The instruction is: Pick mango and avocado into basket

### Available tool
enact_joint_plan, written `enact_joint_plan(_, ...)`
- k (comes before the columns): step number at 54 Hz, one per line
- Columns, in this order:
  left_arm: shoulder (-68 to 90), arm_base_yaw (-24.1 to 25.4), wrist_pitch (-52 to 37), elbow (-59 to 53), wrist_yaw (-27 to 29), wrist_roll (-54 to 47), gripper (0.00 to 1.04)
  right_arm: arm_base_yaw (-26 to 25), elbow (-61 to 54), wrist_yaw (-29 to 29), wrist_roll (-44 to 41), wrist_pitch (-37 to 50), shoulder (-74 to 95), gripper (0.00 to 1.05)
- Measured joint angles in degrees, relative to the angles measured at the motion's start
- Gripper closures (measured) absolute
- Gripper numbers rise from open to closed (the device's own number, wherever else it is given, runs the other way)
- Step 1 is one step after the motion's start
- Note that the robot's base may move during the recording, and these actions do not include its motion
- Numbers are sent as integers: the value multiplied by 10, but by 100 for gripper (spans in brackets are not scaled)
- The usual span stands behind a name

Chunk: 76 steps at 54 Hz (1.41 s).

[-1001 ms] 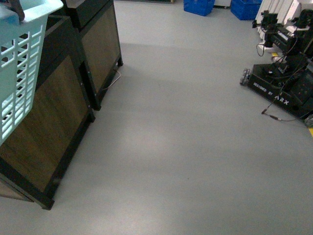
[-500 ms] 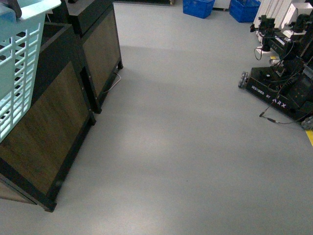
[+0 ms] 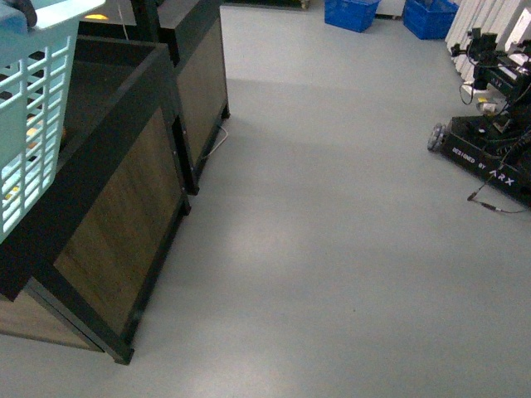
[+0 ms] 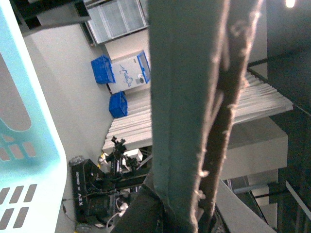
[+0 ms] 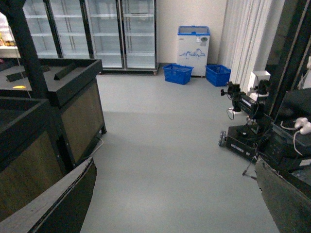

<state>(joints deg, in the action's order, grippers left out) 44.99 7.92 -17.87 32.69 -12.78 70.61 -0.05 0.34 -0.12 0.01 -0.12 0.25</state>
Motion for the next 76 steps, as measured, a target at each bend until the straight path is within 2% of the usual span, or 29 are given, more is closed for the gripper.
enact_joint_plan(76,1,1,1,1,2,-3,93,0,0,1,0,0,0,8)
